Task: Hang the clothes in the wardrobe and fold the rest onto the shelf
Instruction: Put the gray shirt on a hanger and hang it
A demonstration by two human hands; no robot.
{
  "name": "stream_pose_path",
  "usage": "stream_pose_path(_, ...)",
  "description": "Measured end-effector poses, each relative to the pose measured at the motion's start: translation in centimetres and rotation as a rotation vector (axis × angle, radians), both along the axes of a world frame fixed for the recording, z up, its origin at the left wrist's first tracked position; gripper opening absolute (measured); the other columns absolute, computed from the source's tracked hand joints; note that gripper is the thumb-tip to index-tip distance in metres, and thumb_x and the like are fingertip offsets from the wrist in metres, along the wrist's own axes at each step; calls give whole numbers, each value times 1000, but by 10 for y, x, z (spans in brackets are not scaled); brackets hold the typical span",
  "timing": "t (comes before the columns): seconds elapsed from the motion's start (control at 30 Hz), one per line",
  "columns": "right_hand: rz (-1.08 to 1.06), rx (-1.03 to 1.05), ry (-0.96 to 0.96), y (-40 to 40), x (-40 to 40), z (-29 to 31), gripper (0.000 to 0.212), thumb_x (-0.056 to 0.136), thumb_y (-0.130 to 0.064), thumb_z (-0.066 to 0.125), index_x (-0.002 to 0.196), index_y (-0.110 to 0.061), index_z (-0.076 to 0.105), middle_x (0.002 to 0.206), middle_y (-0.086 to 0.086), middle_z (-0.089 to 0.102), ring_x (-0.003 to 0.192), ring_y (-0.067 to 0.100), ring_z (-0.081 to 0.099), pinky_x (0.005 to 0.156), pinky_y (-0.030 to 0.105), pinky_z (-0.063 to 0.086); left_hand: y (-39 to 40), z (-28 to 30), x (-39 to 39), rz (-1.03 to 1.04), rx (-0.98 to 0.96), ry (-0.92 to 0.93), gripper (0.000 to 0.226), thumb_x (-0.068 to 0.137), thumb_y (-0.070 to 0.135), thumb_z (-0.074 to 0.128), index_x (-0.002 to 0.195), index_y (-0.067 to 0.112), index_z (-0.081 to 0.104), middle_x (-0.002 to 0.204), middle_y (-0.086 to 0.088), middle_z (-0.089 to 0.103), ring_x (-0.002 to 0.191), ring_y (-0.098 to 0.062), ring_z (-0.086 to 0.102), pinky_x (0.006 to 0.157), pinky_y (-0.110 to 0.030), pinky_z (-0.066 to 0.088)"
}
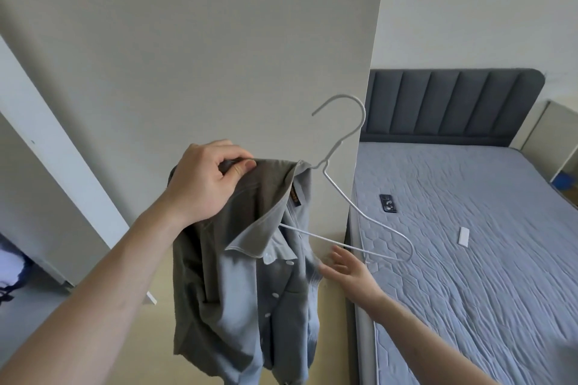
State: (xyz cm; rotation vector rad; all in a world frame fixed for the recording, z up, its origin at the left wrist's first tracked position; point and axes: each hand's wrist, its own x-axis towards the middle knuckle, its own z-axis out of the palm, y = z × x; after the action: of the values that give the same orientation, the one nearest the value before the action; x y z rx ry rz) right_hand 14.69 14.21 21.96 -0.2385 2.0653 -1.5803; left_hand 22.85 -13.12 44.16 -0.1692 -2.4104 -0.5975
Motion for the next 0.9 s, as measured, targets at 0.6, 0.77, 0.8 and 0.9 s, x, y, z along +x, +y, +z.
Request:
stream_pose_path(0.6,-365,-104,227,61,-51,49,12,93,-13,73,89,-22,80,81,-1,79,68,7,70,62,19,56,-36,-20,16,19,93,-211,13,95,27,69,88,37,74,90,20,71,87,-5,65,76,-20,46)
stream_pose_path(0.77,-372,-104,340,78,-67,110,16,92,-26,74,80,-34,81,83,-10,79,81,7,72,73,21,56,-40,-49,7,183,-27,-249,10,95,31,67,95,33,77,93,22,71,88,-7,63,75,-18,43)
stream_pose_path(0.8,-362,-113,365,77,-66,123,13,92,-27,74,83,-32,81,84,-10,78,83,8,72,76,23,56,-40,-54,4,224,-41,-247,11,96,32,66,95,32,77,94,19,72,89,-12,64,75,-23,45)
stream_pose_path(0.9,-256,-139,436,67,-48,160,11,95,-26,70,89,-27,79,87,-4,77,83,9,71,78,30,57,-37,-68,-7,313,33,-267,15,98,34,63,90,32,75,90,12,73,88,-20,64,73,-29,46)
